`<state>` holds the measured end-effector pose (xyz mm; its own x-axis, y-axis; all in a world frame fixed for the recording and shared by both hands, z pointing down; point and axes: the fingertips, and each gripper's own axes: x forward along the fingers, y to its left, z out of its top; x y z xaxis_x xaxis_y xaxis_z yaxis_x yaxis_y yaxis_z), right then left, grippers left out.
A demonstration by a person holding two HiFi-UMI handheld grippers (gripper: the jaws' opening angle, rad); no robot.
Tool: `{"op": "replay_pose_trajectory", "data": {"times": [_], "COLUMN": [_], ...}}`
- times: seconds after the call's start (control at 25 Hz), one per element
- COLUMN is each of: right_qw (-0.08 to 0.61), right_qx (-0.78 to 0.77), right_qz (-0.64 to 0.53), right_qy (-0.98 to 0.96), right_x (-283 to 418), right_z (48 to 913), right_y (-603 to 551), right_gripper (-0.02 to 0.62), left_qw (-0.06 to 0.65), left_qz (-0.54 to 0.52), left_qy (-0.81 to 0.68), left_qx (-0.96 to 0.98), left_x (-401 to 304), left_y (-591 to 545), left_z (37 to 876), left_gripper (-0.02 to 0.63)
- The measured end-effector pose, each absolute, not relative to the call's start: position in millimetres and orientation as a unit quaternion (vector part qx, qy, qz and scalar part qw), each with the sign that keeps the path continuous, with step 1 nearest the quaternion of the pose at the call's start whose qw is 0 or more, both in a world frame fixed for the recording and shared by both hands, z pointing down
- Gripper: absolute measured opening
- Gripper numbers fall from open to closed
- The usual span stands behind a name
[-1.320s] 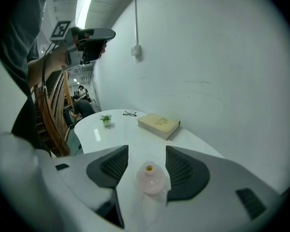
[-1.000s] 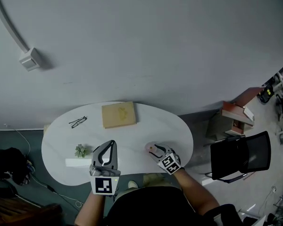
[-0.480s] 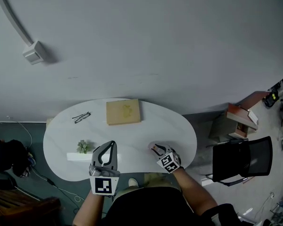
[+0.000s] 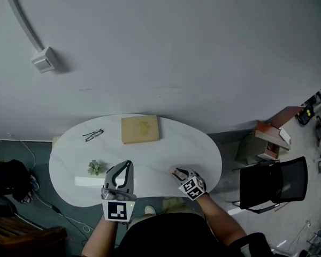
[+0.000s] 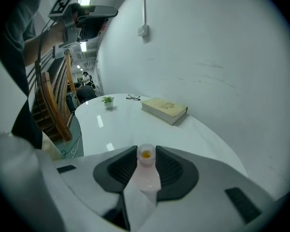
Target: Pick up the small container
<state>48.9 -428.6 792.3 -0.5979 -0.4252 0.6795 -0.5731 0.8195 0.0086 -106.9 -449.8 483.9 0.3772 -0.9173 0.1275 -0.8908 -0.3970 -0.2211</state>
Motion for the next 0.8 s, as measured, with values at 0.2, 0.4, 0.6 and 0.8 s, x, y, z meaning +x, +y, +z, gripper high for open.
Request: {"op": "replay_pose_trajectory", "data": {"times": [0.2, 0.4, 0.6, 0.8], "right_qw": [0.342, 0.33, 0.311, 0.296], "right_qx": [0.288, 0.296, 0.309, 0.316], "right_qz": [0.108, 0.1, 0.094, 0.101], "right_qy": [-0.888, -0.891, -0.894, -0.896], "right_x": [48.3, 45.5, 40.7, 35.4], "right_z": [767.7, 733.8, 697.1, 659.3], "right_y": [-421.4, -415.7, -414.0, -409.8], "right_gripper": [0.132, 0.132, 0.132, 0.132], "left_qw": [0.068, 0.063, 0.076, 0.086], "left_qz": [-0.106, -0.095, -0.091, -0.081], "left_qy": [0.542, 0.543, 0.536, 0.532], "left_qx": [-0.831, -0.832, -0.836, -0.838], "left_x": [-108.8, -108.3, -107.5, -105.7], "left_y": [-441.2, -430.8, -421.8, -412.1], "left_z": [476.6, 471.3, 465.3, 457.8], "left_gripper": [0.005, 0.005, 0.005, 0.005]}}
